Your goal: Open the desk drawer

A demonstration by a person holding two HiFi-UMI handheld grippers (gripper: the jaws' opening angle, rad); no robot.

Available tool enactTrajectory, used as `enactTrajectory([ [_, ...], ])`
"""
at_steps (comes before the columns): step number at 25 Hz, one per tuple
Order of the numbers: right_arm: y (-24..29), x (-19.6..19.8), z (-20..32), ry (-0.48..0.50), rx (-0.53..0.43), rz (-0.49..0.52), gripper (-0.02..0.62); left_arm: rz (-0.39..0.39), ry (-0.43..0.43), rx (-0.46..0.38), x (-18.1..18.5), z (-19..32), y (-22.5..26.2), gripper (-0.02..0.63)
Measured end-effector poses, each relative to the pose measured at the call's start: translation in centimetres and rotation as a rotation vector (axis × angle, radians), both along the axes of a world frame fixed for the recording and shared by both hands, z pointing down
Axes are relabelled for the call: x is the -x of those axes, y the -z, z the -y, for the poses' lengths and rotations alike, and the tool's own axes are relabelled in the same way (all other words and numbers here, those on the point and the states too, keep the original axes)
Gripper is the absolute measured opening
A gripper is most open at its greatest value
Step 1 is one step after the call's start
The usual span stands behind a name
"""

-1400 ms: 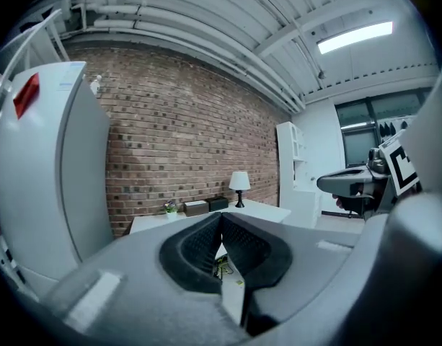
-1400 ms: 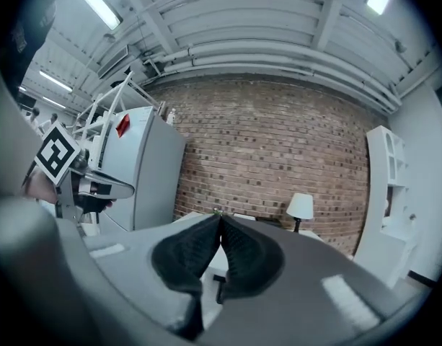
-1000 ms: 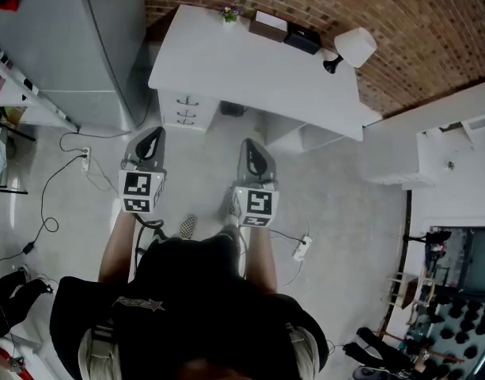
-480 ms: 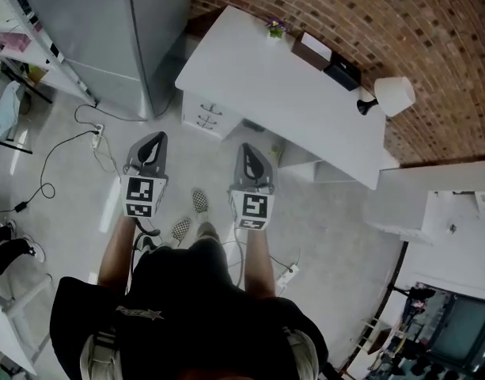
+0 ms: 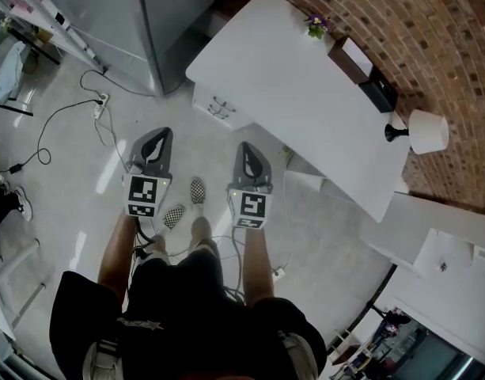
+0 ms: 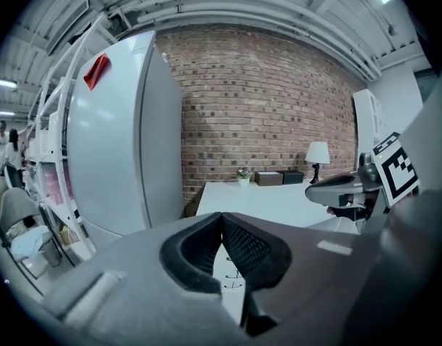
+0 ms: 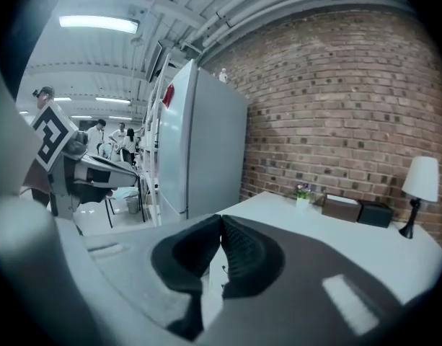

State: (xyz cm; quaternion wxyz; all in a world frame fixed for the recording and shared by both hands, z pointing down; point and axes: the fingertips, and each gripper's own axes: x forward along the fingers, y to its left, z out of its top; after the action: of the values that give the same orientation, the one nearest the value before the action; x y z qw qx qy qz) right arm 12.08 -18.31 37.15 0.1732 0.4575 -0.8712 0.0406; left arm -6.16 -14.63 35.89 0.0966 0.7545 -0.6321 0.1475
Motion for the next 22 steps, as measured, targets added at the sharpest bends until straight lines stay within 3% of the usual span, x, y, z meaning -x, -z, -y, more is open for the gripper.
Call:
enactTrajectory([
  [10, -10.3, 1.0, 5.1, 0.041, 0.096, -0.013, 0.003, -0.017, 0.063, 0.055, 0.6, 3.6, -8.9, 0.011],
  [22, -21.5, 2.3, 9.2, 0.129, 0.101, -0.102, 0.003, -0.031, 0.114, 0.106, 1.4, 5.5, -19.7, 0.011],
])
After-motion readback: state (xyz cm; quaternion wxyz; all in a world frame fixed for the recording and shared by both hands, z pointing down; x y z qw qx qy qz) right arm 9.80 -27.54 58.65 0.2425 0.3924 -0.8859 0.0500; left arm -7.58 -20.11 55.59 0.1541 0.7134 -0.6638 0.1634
